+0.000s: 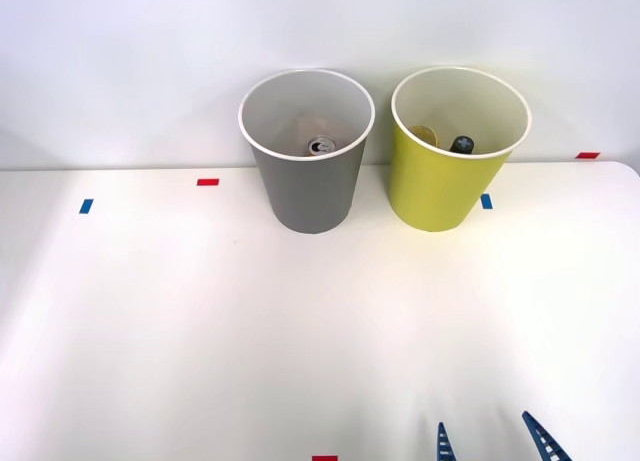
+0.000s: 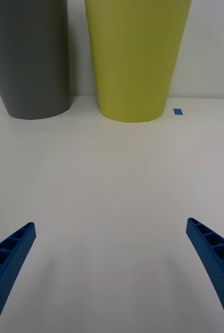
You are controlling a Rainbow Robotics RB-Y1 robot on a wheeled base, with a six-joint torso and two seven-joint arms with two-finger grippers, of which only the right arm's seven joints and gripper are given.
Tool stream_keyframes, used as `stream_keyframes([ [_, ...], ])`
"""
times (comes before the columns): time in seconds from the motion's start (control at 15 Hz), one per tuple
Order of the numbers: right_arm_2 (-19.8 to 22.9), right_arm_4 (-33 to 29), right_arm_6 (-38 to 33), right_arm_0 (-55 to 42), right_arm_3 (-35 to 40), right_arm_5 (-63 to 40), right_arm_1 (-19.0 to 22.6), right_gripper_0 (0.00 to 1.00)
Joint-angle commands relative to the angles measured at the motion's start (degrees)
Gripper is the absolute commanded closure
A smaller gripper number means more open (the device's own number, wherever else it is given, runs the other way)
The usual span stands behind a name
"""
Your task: Put cans in the gray bin, plastic bottles in the light green bin
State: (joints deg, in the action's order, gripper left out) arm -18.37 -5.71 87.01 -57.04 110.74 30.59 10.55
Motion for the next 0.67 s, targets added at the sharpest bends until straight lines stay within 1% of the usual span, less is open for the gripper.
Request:
stream_keyframes([
  [0.07,0.00,0.00,0.00,0.00,0.00,0.00,0.00,0.00],
  [0.67,0.00,0.00,0.00,0.00,0.00,0.00,0.00,0.00],
])
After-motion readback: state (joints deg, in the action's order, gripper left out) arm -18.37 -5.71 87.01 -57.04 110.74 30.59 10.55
